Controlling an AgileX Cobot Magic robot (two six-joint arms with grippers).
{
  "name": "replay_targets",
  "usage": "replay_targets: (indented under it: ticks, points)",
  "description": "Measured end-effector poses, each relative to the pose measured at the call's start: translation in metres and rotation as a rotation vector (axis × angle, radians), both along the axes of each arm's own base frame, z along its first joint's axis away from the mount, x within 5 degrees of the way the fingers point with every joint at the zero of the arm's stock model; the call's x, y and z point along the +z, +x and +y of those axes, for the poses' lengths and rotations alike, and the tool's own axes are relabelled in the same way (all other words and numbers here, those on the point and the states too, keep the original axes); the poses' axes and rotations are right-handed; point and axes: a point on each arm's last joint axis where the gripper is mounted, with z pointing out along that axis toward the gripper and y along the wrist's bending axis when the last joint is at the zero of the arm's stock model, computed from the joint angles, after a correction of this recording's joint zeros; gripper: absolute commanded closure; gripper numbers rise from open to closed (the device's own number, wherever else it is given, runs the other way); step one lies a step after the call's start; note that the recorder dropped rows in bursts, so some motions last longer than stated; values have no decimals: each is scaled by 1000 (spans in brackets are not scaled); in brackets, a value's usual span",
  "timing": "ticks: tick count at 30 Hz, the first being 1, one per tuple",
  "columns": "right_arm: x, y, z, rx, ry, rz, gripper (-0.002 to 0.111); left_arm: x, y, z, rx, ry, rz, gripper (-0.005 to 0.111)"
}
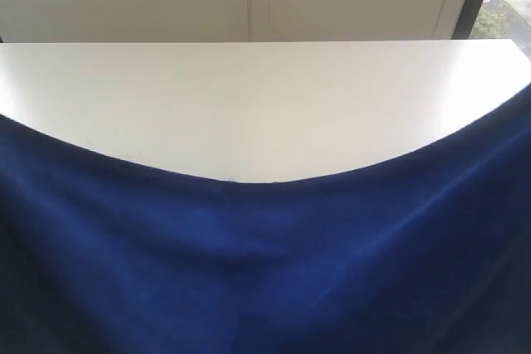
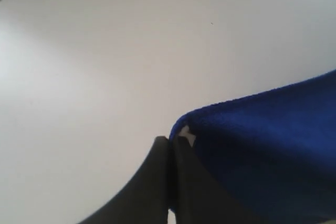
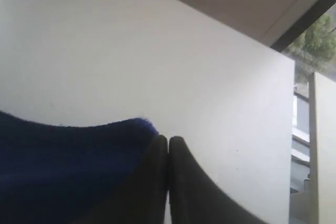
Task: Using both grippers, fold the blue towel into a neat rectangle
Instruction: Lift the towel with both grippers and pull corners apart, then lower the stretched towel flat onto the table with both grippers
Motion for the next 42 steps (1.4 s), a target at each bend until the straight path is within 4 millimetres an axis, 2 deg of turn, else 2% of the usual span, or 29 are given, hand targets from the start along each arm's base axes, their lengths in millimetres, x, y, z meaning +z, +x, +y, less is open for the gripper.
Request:
replay_targets:
  ticks: [5,8,10,15,19,22,25,29,32,39,42]
  points:
    - [-47,64,5,5,-24,73,108,-66,61,-14,37,-12,99,107]
    - [-78,103,8,1,-42,100,108,-104,90,-22,44,-27,116,107]
    - [-97,125,9,-5,-39,113,108,-121,107,-26,42,-37,103,107]
    - [-142,166,12,-1,-6,124,108,-157,144,-30,46,-62,44,107]
    - [-169,188,15,6,14,140,108,-175,162,-17,96,-78,0,107]
    - [-179,205,12,-9,33,131,108,-185,171,-3,140,-84,-19,107]
    - [-178,221,2,-40,38,117,108,-191,176,11,183,-88,-35,107]
    - [-168,239,-16,-96,52,71,108,-190,186,28,234,-91,-59,107]
    - [-172,249,-23,-120,59,71,108,-188,197,33,256,-105,-91,107]
    - [-216,271,-31,-151,72,164,108,-209,225,33,286,-131,-60,107]
    - [-227,279,-32,-157,83,169,108,-216,236,33,289,-133,-54,107]
